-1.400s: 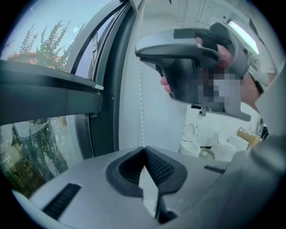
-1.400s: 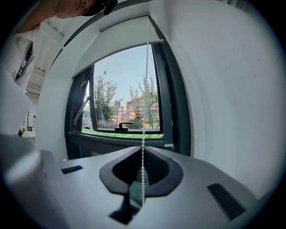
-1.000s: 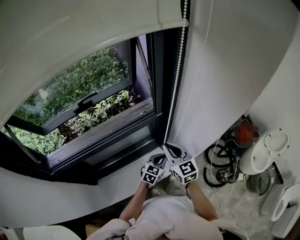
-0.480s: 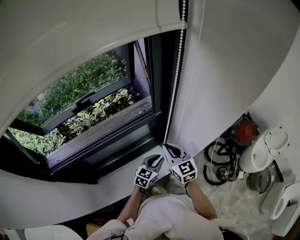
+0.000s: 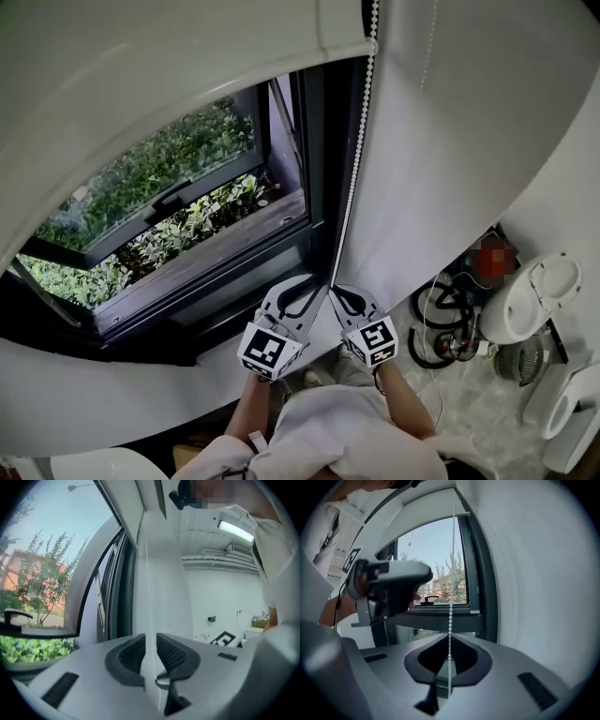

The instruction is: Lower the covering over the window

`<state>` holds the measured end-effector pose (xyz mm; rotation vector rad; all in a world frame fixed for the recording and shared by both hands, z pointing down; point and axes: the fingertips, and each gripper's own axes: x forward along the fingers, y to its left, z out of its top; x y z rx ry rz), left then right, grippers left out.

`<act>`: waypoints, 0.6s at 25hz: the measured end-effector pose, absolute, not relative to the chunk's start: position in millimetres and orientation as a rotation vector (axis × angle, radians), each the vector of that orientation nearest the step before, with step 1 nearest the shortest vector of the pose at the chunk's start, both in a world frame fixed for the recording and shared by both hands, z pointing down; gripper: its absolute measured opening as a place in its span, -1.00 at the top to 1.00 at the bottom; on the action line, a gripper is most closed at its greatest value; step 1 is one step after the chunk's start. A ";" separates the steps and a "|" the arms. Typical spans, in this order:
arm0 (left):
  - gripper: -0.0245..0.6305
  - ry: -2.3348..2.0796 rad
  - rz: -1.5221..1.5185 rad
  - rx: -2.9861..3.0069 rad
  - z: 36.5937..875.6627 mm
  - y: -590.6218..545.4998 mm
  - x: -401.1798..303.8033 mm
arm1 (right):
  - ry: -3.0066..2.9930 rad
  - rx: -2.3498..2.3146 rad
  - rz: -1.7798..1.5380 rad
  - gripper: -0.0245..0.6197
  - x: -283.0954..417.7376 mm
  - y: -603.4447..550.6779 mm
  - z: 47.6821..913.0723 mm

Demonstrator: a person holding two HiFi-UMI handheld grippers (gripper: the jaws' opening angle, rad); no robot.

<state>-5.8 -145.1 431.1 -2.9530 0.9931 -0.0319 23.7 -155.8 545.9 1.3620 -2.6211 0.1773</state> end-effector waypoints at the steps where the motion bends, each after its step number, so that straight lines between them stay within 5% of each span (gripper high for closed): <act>1: 0.69 0.976 -0.007 -2.935 414.8 -146.8 -3.9 | -2.620 1.364 0.178 0.90 23.7 -155.7 545.5; 15: 0.69 0.857 0.083 -2.789 304.8 -176.2 31.7 | -2.615 1.349 0.157 0.90 16.0 -152.6 542.8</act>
